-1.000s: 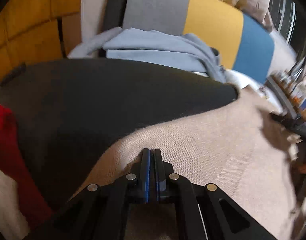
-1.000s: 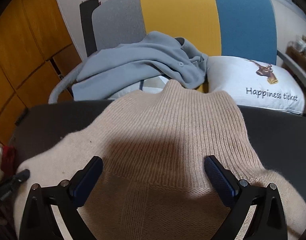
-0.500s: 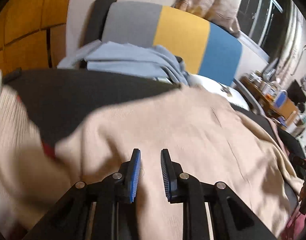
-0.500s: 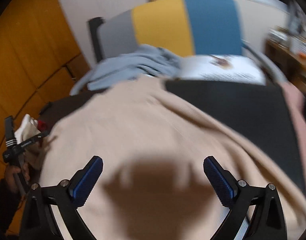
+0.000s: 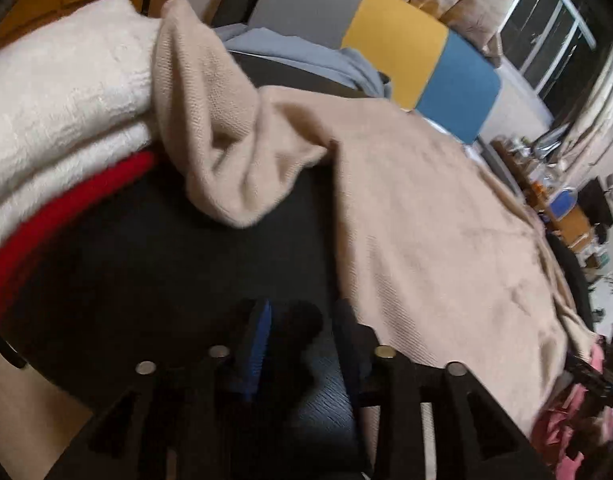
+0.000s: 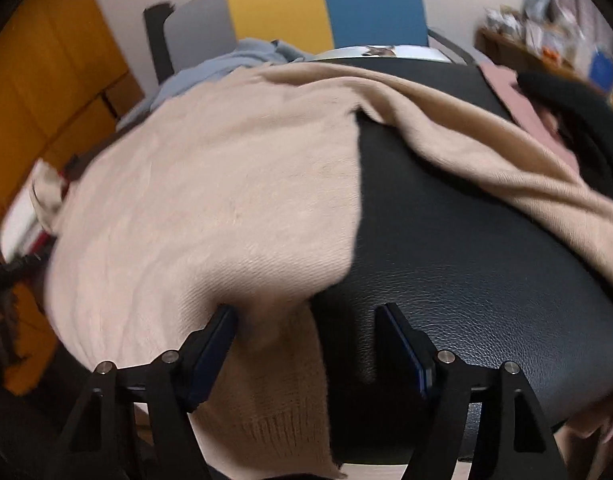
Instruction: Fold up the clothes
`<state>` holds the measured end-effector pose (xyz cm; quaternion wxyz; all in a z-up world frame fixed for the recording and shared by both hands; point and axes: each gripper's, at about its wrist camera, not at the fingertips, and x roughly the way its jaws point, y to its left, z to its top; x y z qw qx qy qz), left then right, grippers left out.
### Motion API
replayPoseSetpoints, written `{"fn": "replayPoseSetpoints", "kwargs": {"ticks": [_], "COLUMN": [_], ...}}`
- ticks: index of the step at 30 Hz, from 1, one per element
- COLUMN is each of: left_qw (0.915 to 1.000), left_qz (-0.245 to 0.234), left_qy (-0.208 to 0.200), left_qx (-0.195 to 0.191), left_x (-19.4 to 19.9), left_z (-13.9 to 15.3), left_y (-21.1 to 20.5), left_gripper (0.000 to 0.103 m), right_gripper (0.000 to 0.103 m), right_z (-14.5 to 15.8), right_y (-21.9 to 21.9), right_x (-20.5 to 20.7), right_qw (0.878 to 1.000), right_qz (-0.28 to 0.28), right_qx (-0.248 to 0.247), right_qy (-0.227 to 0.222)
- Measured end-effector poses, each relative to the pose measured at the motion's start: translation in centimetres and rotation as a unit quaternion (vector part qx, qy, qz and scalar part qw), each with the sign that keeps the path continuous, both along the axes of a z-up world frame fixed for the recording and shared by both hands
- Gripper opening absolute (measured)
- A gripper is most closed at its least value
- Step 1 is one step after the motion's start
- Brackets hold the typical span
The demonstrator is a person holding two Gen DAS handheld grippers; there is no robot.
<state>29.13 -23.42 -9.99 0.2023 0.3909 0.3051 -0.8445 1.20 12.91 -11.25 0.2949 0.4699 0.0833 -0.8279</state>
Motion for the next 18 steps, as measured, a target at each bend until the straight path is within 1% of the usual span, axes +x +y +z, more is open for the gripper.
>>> {"fn": "replayPoseSetpoints", "kwargs": {"ticks": [2, 3, 5, 6, 7, 8, 9, 10, 11, 12, 14, 16, 17, 18], "left_qw": [0.9998, 0.9995, 0.9982, 0.9971, 0.9956, 0.9938, 0.9919, 0.9909, 0.9914, 0.9925, 0.9951, 0.9951, 0.9953, 0.9957], "left_qz": [-0.021, -0.032, -0.053, -0.061, -0.07, -0.078, -0.086, -0.095, -0.101, -0.102, -0.094, -0.097, -0.093, -0.09], "left_qy": [0.004, 0.005, -0.003, -0.011, -0.019, -0.026, -0.033, -0.036, -0.039, -0.04, -0.023, 0.001, 0.008, 0.002], "left_qx": [0.001, 0.0, -0.028, -0.044, -0.06, -0.075, -0.087, -0.088, -0.075, -0.055, -0.022, 0.021, 0.025, 0.02], "left_x": [-0.5, -0.8, -1.8, -2.5, -3.1, -3.8, -4.3, -4.9, -5.4, -5.7, -5.3, -4.2, -3.5, -3.1], "left_z": [0.0, 0.0, 0.0, 0.0, 0.0, 0.0, 0.0, -0.1, 0.0, 0.3, 1.7, 3.1, 3.8, 4.2], "left_y": [1.2, 1.8, 3.2, 3.7, 4.2, 4.7, 5.0, 4.9, 4.3, 3.5, 1.5, -0.4, -1.1, -1.6], "left_gripper": [0.041, 0.042, 0.042, 0.042, 0.042, 0.04, 0.026, 0.016, 0.008, 0.007, 0.006, 0.006, 0.007, 0.007], "right_gripper": [0.075, 0.073, 0.058, 0.04, 0.017, 0.006, 0.006, 0.006, 0.006, 0.006, 0.006, 0.006, 0.006, 0.006], "right_z": [-0.1, 0.0, 0.1, 0.3, 0.4, 0.4, 0.4, 0.3, 0.3, 0.5, 1.1, 1.8, 2.2, 2.6], "right_y": [-0.9, -1.1, -1.5, -1.5, -1.5, -1.8, -1.9, -1.9, -2.0, -1.7, -0.8, 0.5, 1.2, 1.8], "right_x": [1.0, 1.4, 2.2, 2.9, 3.3, 3.6, 3.8, 3.9, 4.1, 4.2, 4.6, 5.7, 6.2, 6.8], "right_qw": [0.999, 0.998, 0.997, 0.997, 0.996, 0.996, 0.997, 0.997, 0.997, 0.997, 0.992, 0.988, 0.987, 0.985], "right_qz": [0.028, 0.033, 0.045, 0.048, 0.05, 0.053, 0.053, 0.053, 0.052, 0.052, 0.052, 0.058, 0.061, 0.065], "right_qx": [0.035, 0.044, 0.062, 0.067, 0.068, 0.069, 0.059, 0.044, 0.028, 0.006, -0.045, -0.051, -0.05, -0.049], "right_qy": [0.011, 0.011, 0.012, 0.011, 0.008, 0.003, -0.009, -0.025, -0.042, -0.062, -0.108, -0.133, -0.143, -0.153]}}
